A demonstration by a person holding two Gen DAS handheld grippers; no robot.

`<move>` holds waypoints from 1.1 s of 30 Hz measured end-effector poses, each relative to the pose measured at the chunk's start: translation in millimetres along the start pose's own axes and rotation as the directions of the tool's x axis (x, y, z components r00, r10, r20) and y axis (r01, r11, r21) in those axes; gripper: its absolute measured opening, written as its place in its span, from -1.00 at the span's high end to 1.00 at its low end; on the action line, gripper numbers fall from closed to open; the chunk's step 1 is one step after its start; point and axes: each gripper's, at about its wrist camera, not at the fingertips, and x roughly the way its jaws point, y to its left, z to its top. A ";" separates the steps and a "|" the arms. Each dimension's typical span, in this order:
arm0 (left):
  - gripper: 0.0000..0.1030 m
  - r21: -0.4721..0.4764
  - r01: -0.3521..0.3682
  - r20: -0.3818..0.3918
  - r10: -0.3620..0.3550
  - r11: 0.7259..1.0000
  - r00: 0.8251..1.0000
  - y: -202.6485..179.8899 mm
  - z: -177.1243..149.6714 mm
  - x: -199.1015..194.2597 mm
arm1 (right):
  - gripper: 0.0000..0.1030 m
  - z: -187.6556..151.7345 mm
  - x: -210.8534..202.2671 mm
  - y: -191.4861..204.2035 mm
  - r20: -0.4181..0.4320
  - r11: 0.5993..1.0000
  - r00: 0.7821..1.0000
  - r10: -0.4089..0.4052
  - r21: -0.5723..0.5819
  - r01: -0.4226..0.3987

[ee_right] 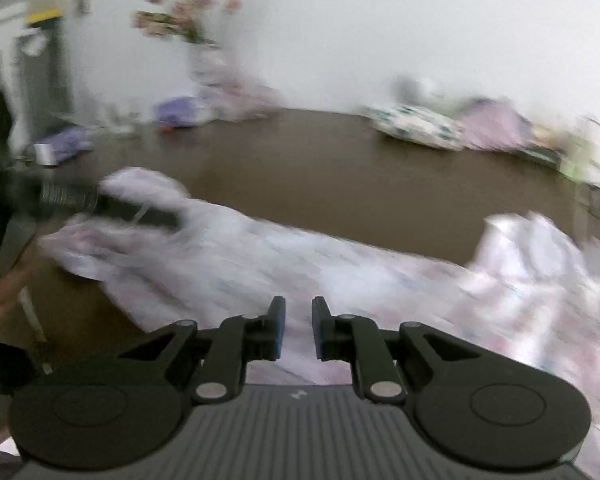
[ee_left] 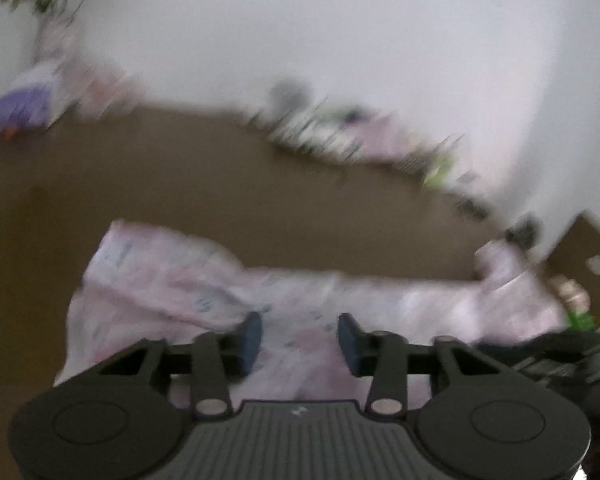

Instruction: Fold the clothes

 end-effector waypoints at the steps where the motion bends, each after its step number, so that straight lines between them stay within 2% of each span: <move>1: 0.62 0.009 -0.014 0.020 0.014 1.000 1.000 2.5 -2.6 -1.2 | 0.75 -3.8 -2.4 -8.6 -0.008 0.999 1.000 -0.027 0.024 0.028; 4: 0.63 0.008 -0.077 0.031 0.077 0.997 0.997 8.8 0.5 -1.9 | 0.72 -17.6 -16.2 -30.9 -0.012 0.992 0.997 -0.077 0.100 0.078; 7: 0.66 0.001 -0.165 0.038 0.165 0.986 0.986 5.4 5.7 1.0 | 0.70 -25.7 -36.7 -46.2 0.033 0.982 0.995 -0.096 0.166 0.089; 9: 0.61 -0.007 -0.157 0.070 0.157 0.988 0.985 0.3 8.5 -5.1 | 0.62 -23.6 -50.3 -60.0 0.075 0.970 0.992 -0.100 0.231 0.080; 11: 0.41 0.007 -0.145 0.103 0.143 0.989 0.984 -9.2 11.2 -11.4 | 0.36 -13.5 -52.7 -71.7 0.079 0.964 0.992 -0.094 0.257 0.071; 13: 0.26 0.047 -0.183 0.106 0.178 0.982 0.978 -18.3 11.4 -12.1 | 0.24 -3.0 -43.4 -74.1 0.068 0.962 0.996 -0.065 0.269 0.044; 14: 0.19 0.038 -0.192 0.091 0.188 0.981 0.978 -17.6 12.7 -14.9 | 0.17 2.4 -35.6 -72.9 0.058 0.962 0.997 -0.043 0.271 0.026; 18: -0.08 -0.064 -0.201 0.003 0.202 0.978 0.979 -4.8 20.9 -31.7 | 0.19 24.0 -4.6 -68.0 0.019 0.958 0.999 0.043 0.282 -0.047; 20: -0.27 -0.089 -0.173 -0.009 0.173 0.981 0.985 -0.7 24.5 -43.4 | 0.23 26.4 6.6 -63.4 0.008 0.957 0.998 0.055 0.284 -0.055; 22: -0.48 -0.101 -0.212 -0.005 0.212 0.972 0.977 6.1 28.1 -48.7 | 0.26 24.2 15.1 -58.3 0.002 0.957 0.999 0.049 0.286 -0.047; 23: -0.52 -0.107 -0.236 -0.011 0.236 0.966 0.972 12.6 32.5 -45.9 | 0.29 22.7 17.8 -57.7 0.000 0.956 0.999 0.045 0.291 -0.043; 24: -0.52 -0.112 -0.261 -0.021 0.260 0.959 0.965 20.5 38.2 -40.8 | 0.34 21.7 19.0 -56.8 0.003 0.956 0.999 0.043 0.291 -0.042; 26: -0.51 -0.158 -0.264 -0.075 0.255 0.952 0.964 39.4 51.2 -23.9 | 0.60 21.7 14.0 -53.6 0.029 0.963 0.998 0.047 0.264 -0.053; 28: -0.49 -0.205 -0.258 -0.129 0.235 0.944 0.963 56.4 63.4 -7.5 | 0.71 21.7 9.0 -50.3 0.055 0.969 0.997 0.051 0.238 -0.063; 30: -0.34 -0.196 -0.237 -0.146 0.210 0.952 0.967 60.0 70.5 0.6 | 0.73 21.7 4.1 -47.1 0.081 0.975 0.995 0.056 0.210 -0.072; 32: 0.26 -0.176 -0.218 -0.162 0.190 0.960 0.968 61.4 75.3 7.3 | 0.72 21.7 -0.9 -43.9 0.107 0.980 0.992 0.062 0.183 -0.081; 33: 0.39 -0.168 -0.219 -0.171 0.190 0.961 0.967 62.2 75.5 9.6 | 0.71 21.8 -3.4 -42.2 0.120 0.982 0.991 0.065 0.169 -0.085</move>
